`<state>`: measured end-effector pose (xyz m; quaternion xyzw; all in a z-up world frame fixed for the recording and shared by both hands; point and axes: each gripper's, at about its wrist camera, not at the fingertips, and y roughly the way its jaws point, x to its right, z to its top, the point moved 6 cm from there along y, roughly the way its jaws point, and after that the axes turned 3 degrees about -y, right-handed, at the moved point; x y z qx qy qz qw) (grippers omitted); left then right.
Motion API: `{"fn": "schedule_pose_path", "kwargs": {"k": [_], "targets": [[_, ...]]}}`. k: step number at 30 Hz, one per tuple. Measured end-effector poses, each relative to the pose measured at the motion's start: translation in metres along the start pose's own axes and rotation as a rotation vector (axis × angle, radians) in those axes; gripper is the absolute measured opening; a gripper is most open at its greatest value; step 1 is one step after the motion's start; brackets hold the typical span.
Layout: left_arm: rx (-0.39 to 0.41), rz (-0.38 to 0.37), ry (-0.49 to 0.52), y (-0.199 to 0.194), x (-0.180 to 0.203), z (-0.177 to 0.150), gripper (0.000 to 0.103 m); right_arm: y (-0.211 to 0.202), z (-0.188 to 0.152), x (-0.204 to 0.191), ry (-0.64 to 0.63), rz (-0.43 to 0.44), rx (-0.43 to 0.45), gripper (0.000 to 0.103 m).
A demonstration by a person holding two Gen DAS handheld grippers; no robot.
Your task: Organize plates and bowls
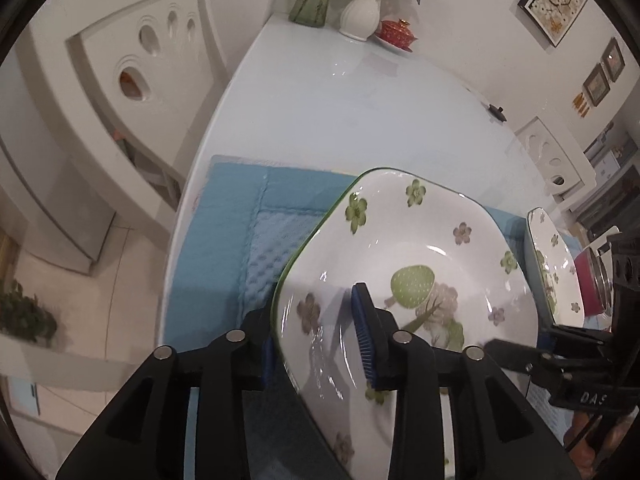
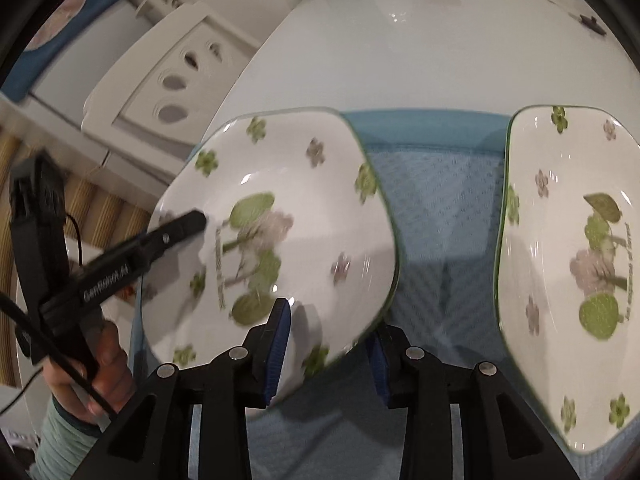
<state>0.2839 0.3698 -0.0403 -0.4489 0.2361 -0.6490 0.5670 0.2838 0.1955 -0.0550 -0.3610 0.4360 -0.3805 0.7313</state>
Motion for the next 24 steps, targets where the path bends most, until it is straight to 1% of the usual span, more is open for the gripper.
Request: {"fn": "schedule_pose_path", "kwargs": {"k": [2, 4, 5, 7, 9, 11, 13, 14, 15, 18, 21, 24], "targets": [[0.003, 0.005, 0.008, 0.002, 0.002, 0.002, 0.032, 0.001, 0.004, -0.004, -0.034, -0.025, 0.010, 0.036], [0.011, 0.022, 0.019, 0.000, 0.003, 0.004, 0.032, -0.001, 0.005, -0.008, -0.095, -0.054, 0.018, 0.036], [0.021, 0.026, 0.023, -0.002, 0.003, 0.004, 0.031, -0.003, 0.005, -0.009, -0.116, -0.053, 0.025, 0.036], [0.034, 0.021, 0.030, -0.009, 0.006, 0.000, 0.028, -0.007, 0.006, -0.009, -0.135, -0.054, 0.034, 0.036], [0.036, 0.009, 0.032, -0.014, 0.010, -0.004, 0.028, -0.011, 0.007, -0.010, -0.146, -0.054, 0.041, 0.036], [0.048, 0.011, 0.045, -0.024, 0.018, -0.009, 0.028, -0.018, 0.009, -0.010, -0.156, -0.094, 0.053, 0.035], [0.068, 0.016, 0.066, -0.033, 0.026, -0.011, 0.028, -0.021, 0.010, -0.007, -0.149, -0.085, 0.055, 0.035], [0.072, 0.009, 0.059, -0.037, 0.028, -0.012, 0.027, -0.021, 0.009, -0.007, -0.150, -0.083, 0.050, 0.034], [0.082, 0.013, 0.060, -0.041, 0.031, -0.012, 0.026, -0.022, 0.008, -0.008, -0.162, -0.096, 0.050, 0.034], [0.095, 0.048, 0.104, -0.044, 0.037, -0.014, 0.026, -0.028, 0.006, -0.011, -0.174, -0.096, 0.071, 0.034], [0.086, 0.016, 0.063, -0.047, 0.035, -0.016, 0.025, -0.033, 0.002, -0.012, -0.174, -0.084, 0.077, 0.034], [0.106, 0.015, 0.060, -0.056, 0.035, -0.019, 0.024, -0.042, -0.003, -0.018, -0.191, -0.082, 0.093, 0.034]]}}
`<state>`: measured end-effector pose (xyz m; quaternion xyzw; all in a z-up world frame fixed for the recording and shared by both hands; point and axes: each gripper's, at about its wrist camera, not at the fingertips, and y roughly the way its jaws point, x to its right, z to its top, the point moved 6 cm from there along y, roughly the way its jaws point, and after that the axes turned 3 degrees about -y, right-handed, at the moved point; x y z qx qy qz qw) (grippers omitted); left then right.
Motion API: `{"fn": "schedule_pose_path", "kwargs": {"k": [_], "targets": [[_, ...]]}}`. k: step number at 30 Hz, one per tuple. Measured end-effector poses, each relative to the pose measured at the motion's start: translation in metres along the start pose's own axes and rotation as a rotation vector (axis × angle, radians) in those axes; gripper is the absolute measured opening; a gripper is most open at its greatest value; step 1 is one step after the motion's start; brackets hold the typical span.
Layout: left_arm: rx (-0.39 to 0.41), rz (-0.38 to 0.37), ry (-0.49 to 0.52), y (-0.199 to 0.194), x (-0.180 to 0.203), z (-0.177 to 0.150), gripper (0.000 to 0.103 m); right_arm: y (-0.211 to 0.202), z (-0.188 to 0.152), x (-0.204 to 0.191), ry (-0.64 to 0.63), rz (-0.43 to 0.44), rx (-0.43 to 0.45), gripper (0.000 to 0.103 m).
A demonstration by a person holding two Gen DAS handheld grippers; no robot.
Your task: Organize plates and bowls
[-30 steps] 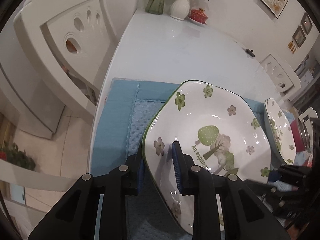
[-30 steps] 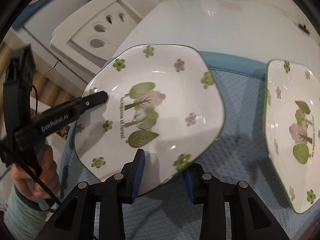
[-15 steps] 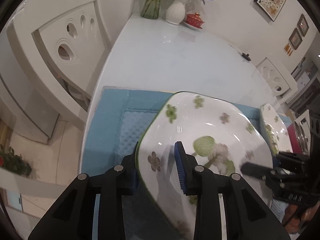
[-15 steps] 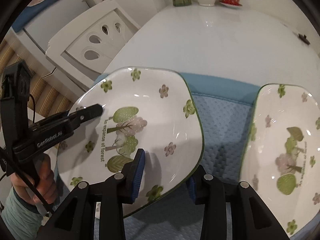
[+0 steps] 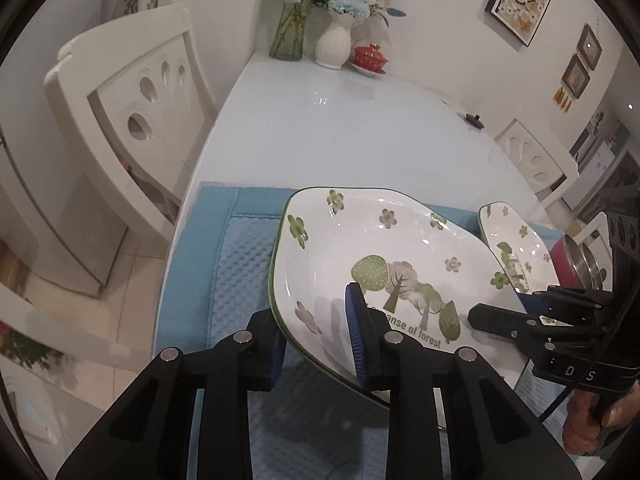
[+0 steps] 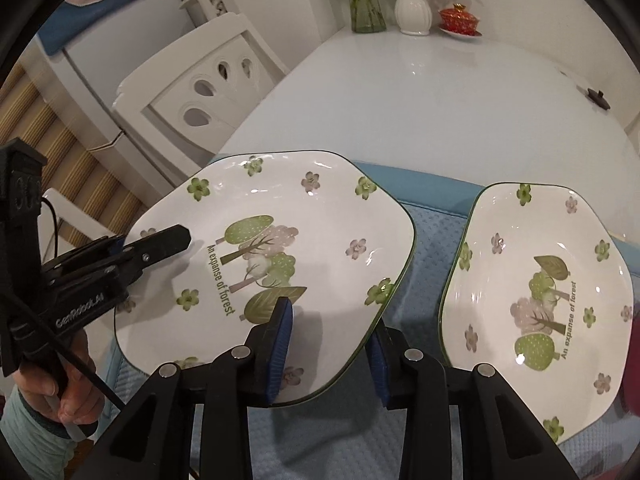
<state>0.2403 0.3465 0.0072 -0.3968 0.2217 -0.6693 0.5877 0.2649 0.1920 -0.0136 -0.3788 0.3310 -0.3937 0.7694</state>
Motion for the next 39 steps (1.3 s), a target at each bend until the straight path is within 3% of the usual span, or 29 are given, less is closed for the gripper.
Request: {"fn": "schedule_pose_path", "kwargs": {"k": [8, 16, 25, 33, 39], "targets": [[0.051, -0.007, 0.022, -0.039, 0.013, -0.003, 0.024, -0.034, -0.009, -0.015, -0.029, 0.006, 0.049, 0.034], [0.093, -0.027, 0.057, -0.094, 0.040, -0.024, 0.024, -0.095, -0.044, -0.027, -0.052, -0.012, 0.082, 0.034], [0.093, -0.075, 0.078, -0.143, 0.071, -0.079, 0.024, -0.160, -0.122, -0.045, -0.006, -0.032, 0.084, 0.034], [0.019, -0.111, 0.101, -0.157, 0.086, -0.142, 0.024, -0.168, -0.195, -0.052, 0.047, -0.046, 0.013, 0.034], [-0.034, -0.113, 0.097, -0.151, 0.086, -0.179, 0.024, -0.158, -0.232, -0.054, 0.072, -0.038, -0.035, 0.034]]}}
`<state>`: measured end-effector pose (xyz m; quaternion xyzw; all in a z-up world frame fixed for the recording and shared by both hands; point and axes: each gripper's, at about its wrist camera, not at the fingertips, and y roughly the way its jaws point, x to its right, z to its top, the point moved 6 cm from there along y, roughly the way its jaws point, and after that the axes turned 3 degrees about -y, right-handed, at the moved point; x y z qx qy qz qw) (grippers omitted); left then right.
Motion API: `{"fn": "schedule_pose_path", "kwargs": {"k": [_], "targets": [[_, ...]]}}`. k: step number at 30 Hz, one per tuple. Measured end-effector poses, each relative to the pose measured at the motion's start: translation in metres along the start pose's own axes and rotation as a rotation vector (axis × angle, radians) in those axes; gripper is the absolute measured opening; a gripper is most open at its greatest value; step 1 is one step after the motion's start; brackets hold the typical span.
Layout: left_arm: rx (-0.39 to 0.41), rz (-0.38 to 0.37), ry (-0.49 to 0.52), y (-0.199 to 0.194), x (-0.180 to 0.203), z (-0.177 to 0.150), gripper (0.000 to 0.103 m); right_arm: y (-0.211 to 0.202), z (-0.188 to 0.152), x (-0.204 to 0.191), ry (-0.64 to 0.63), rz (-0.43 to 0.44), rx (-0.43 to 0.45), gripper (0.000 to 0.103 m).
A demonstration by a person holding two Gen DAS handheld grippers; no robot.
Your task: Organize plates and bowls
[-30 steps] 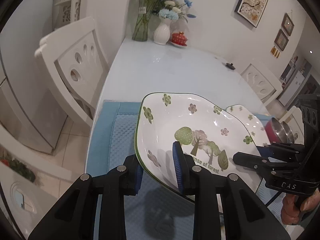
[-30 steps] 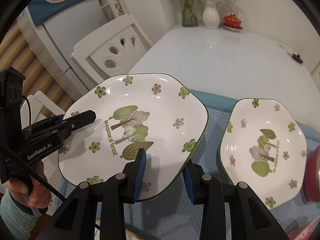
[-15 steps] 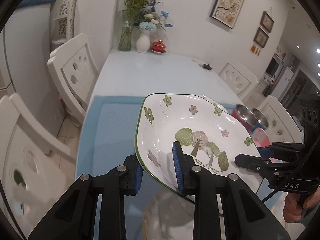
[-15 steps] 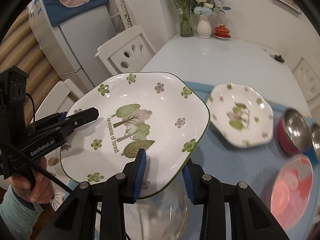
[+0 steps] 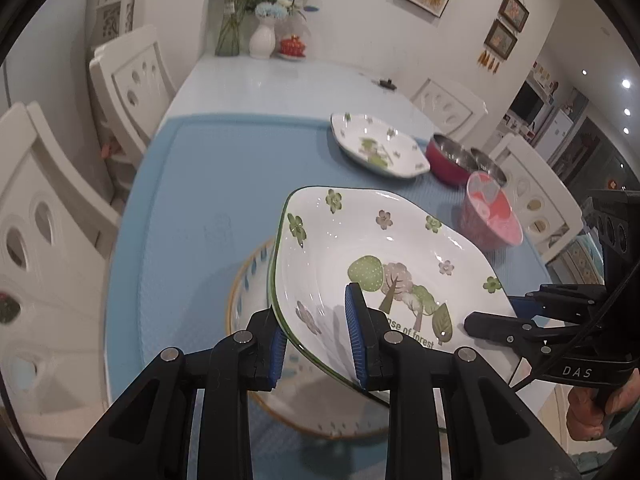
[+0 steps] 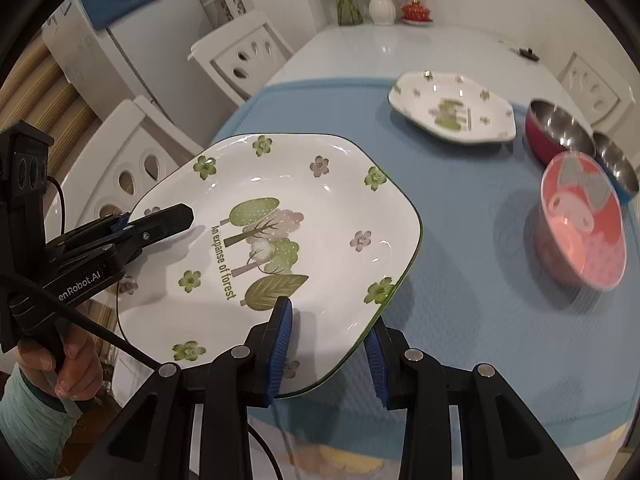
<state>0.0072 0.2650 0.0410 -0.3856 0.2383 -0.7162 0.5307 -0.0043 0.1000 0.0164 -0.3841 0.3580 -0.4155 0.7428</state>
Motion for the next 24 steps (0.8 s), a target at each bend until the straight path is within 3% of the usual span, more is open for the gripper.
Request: {"fn": "schedule_pose_path", "kwargs": {"k": [11, 24], "targets": [[-0.084, 0.004, -0.037, 0.024, -0.012, -0.038, 0.024, 0.024, -0.027, 0.002, 0.031, 0.014, -0.069, 0.034], [-0.114, 0.035, -0.040, 0.036, -0.029, -0.034, 0.024, 0.031, -0.022, -0.015, -0.013, 0.001, -0.065, 0.034]]}}
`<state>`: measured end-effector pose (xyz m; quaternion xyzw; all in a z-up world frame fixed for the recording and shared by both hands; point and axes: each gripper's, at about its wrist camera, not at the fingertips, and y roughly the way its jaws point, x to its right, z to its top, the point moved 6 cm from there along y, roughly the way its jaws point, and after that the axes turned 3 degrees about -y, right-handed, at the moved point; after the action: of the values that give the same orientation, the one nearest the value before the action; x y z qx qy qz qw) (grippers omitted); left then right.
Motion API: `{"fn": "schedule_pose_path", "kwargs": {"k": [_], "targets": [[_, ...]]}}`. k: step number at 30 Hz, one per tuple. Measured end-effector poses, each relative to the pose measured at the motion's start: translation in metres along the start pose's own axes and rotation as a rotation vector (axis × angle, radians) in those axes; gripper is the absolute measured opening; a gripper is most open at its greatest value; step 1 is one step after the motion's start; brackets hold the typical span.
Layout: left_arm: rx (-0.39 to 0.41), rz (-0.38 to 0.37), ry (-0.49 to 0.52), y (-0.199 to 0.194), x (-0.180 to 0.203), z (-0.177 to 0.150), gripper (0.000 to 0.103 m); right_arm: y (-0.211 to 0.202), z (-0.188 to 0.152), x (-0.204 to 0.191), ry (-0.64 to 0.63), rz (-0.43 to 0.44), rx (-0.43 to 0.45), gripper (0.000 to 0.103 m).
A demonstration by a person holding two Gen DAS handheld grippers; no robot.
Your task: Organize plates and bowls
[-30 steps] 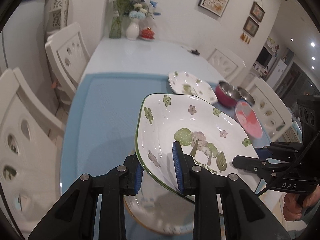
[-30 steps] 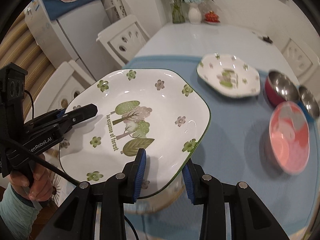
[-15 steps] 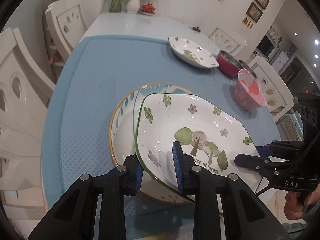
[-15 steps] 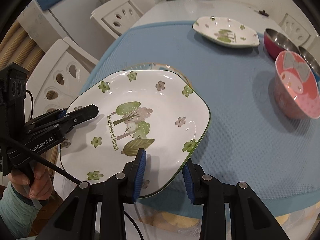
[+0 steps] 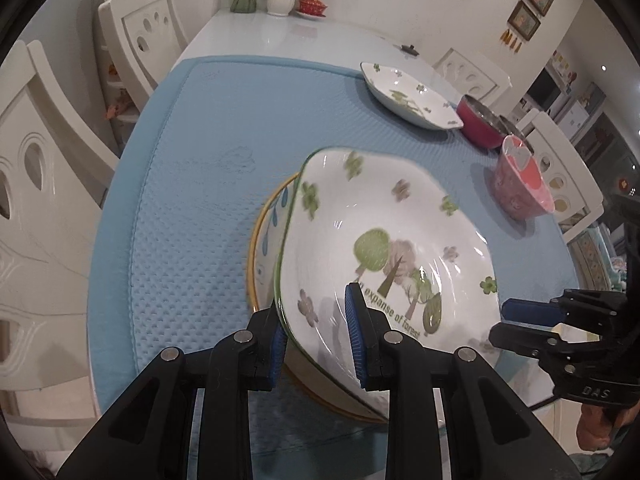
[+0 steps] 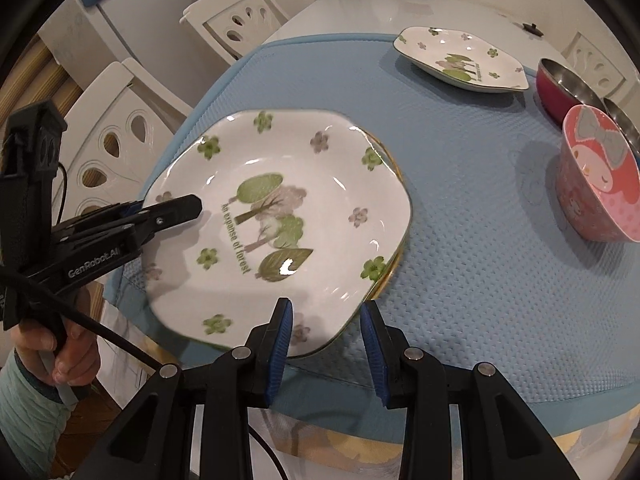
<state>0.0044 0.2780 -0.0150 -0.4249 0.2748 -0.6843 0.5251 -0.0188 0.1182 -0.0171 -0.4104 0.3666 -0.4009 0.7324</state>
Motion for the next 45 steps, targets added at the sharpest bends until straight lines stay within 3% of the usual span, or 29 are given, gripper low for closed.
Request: {"fn": "schedule_pose_path", "kwargs": {"k": [4, 11, 15, 23, 32, 35, 41, 45], "targets": [[-0.021, 0.009, -0.008, -0.003, -0.006, -0.001, 0.025, -0.001, 0.002, -0.013, -0.032, 0.010, -0.006, 0.034], [0.031, 0.019, -0.057, -0.032, -0.027, 0.010, 0.025, -0.010, 0.011, -0.006, 0.007, 0.018, 0.006, 0.034], [0.043, 0.016, -0.074, -0.034, -0.029, 0.017, 0.025, -0.021, 0.025, 0.014, 0.036, -0.054, 0.048, 0.034], [0.022, 0.021, -0.082, -0.026, -0.024, 0.017, 0.025, 0.003, 0.030, 0.061, 0.189, -0.073, -0.034, 0.034], [0.041, 0.033, -0.089, -0.028, -0.025, 0.033, 0.025, 0.019, 0.038, 0.043, 0.167, -0.039, -0.097, 0.034], [0.044, 0.032, -0.092, -0.028, -0.025, 0.040, 0.025, 0.023, 0.040, 0.032, 0.125, -0.099, -0.125, 0.038], [0.039, 0.031, -0.081, -0.024, -0.021, 0.055, 0.025, 0.024, 0.043, 0.019, 0.091, -0.060, -0.138, 0.043], [0.047, 0.018, -0.061, -0.023, -0.011, 0.073, 0.025, 0.010, 0.052, 0.033, 0.099, -0.058, -0.119, 0.043]]}}
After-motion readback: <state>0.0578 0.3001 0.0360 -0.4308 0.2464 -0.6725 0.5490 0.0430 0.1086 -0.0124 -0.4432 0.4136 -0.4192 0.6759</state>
